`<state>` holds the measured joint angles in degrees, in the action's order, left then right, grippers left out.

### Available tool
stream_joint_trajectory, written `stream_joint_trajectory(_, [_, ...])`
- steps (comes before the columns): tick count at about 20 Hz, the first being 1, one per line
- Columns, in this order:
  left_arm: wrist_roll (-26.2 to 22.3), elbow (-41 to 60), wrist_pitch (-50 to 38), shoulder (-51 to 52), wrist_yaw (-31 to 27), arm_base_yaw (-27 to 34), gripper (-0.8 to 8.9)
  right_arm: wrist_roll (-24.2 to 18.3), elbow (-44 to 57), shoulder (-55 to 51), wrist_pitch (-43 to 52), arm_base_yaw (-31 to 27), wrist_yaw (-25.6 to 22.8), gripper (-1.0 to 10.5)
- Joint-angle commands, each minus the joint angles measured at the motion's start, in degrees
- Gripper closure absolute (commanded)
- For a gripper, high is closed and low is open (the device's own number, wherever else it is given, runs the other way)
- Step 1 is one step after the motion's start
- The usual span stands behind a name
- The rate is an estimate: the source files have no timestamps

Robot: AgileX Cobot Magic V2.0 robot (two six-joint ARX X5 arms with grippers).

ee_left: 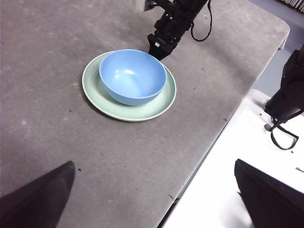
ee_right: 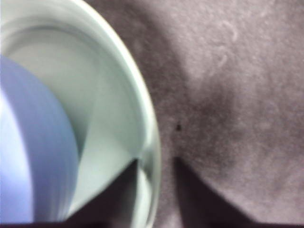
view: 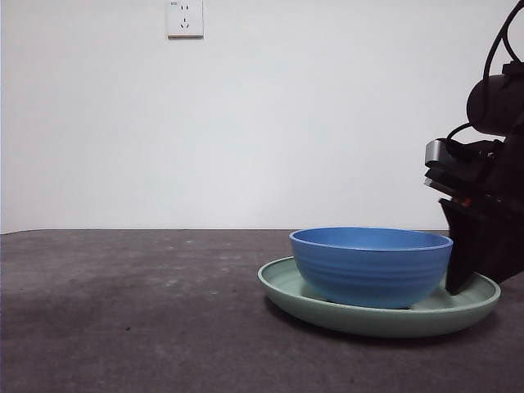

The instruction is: Pick up the blue bowl, put it on the green plate, put it on desk

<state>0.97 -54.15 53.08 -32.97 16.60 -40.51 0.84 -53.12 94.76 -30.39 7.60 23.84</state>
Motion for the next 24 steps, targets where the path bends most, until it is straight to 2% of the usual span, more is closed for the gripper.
stream_joint_trajectory(1, [0.15, -0.66, -0.39, -0.22, 0.17, -0.26, 0.95, -0.37, -0.94, 1.14, 0.98, 0.13, 0.13, 9.4])
stream_joint_trajectory(5, [0.13, -0.66, -0.39, -0.22, 0.17, -0.26, 0.95, -0.15, -1.27, 1.01, 0.90, 0.04, 0.15, 9.4])
stream_joint_trajectory(10, [0.13, -0.66, -0.39, -0.22, 0.17, -0.26, 0.95, 0.48, -6.27, 1.01, -5.01, 0.44, 1.33, 9.4])
stream_joint_trajectory(13, [0.13, -0.66, -0.39, -0.22, 0.17, -0.26, 0.95, 2.56, -8.96, 1.01, -7.39, 2.23, 3.63, 9.4])
stream_joint_trajectory(20, [0.13, -0.66, -0.42, -0.22, 0.17, -0.26, 0.95, 10.80, -9.51, 1.14, -1.88, 12.28, 3.61, 9.4])
stream_joint_trajectory(24, [0.13, -0.66, -0.42, -0.22, 0.17, -0.26, 0.95, 13.68, -9.51, 2.25, -0.68, 15.32, 3.56, 9.4])
